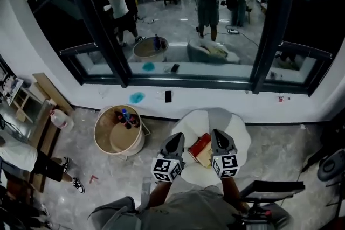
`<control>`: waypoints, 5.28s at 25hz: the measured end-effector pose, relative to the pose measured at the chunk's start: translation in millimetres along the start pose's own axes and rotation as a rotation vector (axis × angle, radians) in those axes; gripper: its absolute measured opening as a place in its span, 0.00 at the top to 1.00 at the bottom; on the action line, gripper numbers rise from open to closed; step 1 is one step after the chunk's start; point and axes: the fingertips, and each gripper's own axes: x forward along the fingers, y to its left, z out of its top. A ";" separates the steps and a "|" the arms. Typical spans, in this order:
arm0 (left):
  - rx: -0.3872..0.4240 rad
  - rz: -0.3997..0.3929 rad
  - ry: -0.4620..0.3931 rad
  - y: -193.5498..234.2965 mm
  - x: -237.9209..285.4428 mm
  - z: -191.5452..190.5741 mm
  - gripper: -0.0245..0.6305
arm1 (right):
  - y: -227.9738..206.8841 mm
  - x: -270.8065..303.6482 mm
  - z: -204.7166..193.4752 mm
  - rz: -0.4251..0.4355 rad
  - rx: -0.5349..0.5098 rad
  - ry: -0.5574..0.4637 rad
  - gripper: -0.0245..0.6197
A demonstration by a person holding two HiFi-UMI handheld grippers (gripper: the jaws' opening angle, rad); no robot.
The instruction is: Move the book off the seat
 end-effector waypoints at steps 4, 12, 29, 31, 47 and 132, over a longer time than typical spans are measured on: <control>0.039 0.009 -0.003 -14.3 38.4 6.3 0.95 | -35.5 12.1 8.8 0.015 0.034 -0.030 0.94; 0.050 -0.024 -0.026 -22.4 81.5 30.2 0.95 | -69.6 32.0 47.3 -0.014 0.025 -0.095 0.94; 0.057 -0.079 -0.100 7.7 108.1 43.3 0.95 | -59.5 48.6 55.5 -0.095 -0.037 -0.064 0.94; 0.062 -0.057 -0.086 14.7 109.1 38.3 0.95 | -59.3 53.0 53.2 -0.091 -0.037 -0.067 0.94; 0.119 -0.038 -0.091 22.4 109.5 36.4 0.88 | -73.6 55.5 49.7 -0.134 -0.043 -0.087 0.73; -0.123 0.144 0.687 98.3 128.9 -733.0 0.49 | -130.3 133.8 -748.9 0.400 -0.116 0.721 0.39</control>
